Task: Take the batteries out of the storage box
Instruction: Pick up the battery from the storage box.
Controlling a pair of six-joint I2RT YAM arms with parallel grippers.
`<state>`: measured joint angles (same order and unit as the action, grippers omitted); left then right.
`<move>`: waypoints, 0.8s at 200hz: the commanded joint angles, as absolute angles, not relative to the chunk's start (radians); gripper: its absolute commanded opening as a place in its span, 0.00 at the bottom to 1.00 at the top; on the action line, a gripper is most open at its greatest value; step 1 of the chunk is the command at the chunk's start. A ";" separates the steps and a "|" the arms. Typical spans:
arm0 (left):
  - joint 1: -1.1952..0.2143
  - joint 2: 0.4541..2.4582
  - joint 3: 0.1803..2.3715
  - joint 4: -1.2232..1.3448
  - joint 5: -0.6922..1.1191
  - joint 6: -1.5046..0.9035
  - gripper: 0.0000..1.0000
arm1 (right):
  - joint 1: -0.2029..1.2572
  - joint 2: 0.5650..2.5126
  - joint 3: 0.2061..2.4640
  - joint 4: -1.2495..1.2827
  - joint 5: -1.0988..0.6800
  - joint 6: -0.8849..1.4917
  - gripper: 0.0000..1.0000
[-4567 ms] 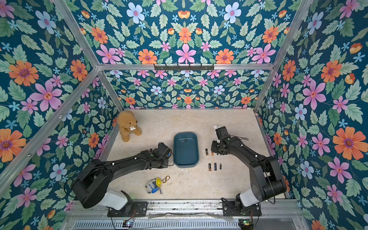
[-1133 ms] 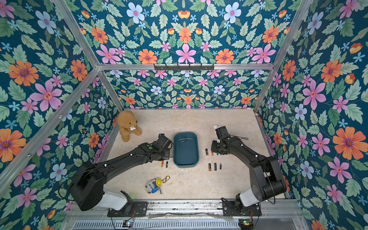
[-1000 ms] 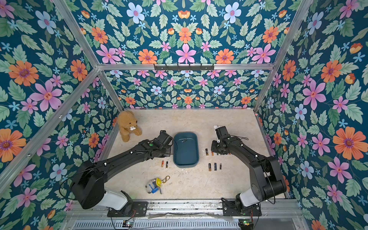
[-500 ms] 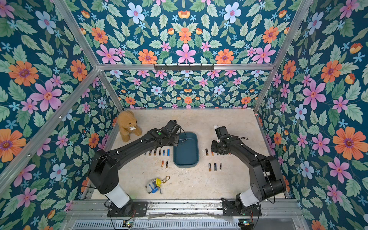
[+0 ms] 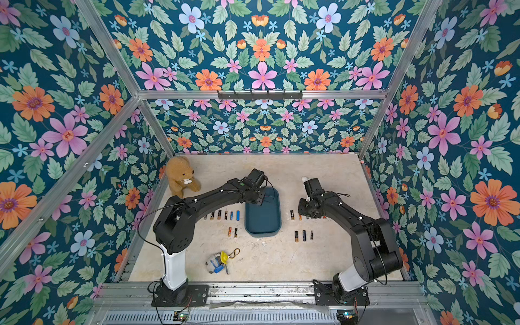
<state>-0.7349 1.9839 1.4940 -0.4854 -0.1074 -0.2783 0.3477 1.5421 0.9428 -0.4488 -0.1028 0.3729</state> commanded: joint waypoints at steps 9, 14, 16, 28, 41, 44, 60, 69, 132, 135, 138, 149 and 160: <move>-0.732 2.035 1.532 -0.451 -0.099 -0.233 0.51 | 0.348 1.561 0.958 -0.457 -0.097 0.368 0.41; -0.732 2.045 1.539 -0.455 -0.099 -0.230 0.51 | 0.347 1.564 0.960 -0.457 -0.098 0.368 0.41; -0.732 2.048 1.542 -0.454 -0.100 -0.228 0.51 | 0.348 1.565 0.961 -0.457 -0.098 0.367 0.40; -0.732 2.063 1.547 -0.441 -0.095 -0.221 0.51 | 0.348 1.572 0.967 -0.459 -0.097 0.367 0.41; -0.731 2.079 1.552 -0.430 -0.097 -0.214 0.51 | 0.347 1.581 0.974 -0.463 -0.097 0.364 0.41; -0.731 2.083 1.555 -0.429 -0.097 -0.211 0.51 | 0.347 1.581 0.975 -0.462 -0.096 0.364 0.41; -0.730 2.105 1.569 -0.436 -0.098 -0.206 0.50 | 0.346 1.590 0.979 -0.464 -0.095 0.363 0.40; -0.730 2.116 1.575 -0.441 -0.099 -0.205 0.50 | 0.347 1.594 0.979 -0.464 -0.095 0.362 0.41; -0.728 2.147 1.569 -0.445 -0.103 -0.201 0.47 | 0.344 1.608 0.993 -0.465 -0.095 0.362 0.41; -0.727 2.147 1.570 -0.445 -0.101 -0.201 0.47 | 0.344 1.607 0.994 -0.466 -0.095 0.361 0.40; -0.728 2.147 1.568 -0.445 -0.100 -0.201 0.46 | 0.344 1.608 0.995 -0.467 -0.094 0.361 0.41; -0.729 2.147 1.565 -0.445 -0.099 -0.201 0.44 | 0.343 1.606 0.998 -0.468 -0.094 0.361 0.41; -0.728 2.149 1.565 -0.444 -0.099 -0.202 0.41 | 0.344 1.606 0.999 -0.468 -0.094 0.359 0.41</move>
<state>-0.7300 2.1490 1.5673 -0.4423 -0.1024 -0.2073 0.3435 1.6062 0.9905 -0.4549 -0.1024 0.3691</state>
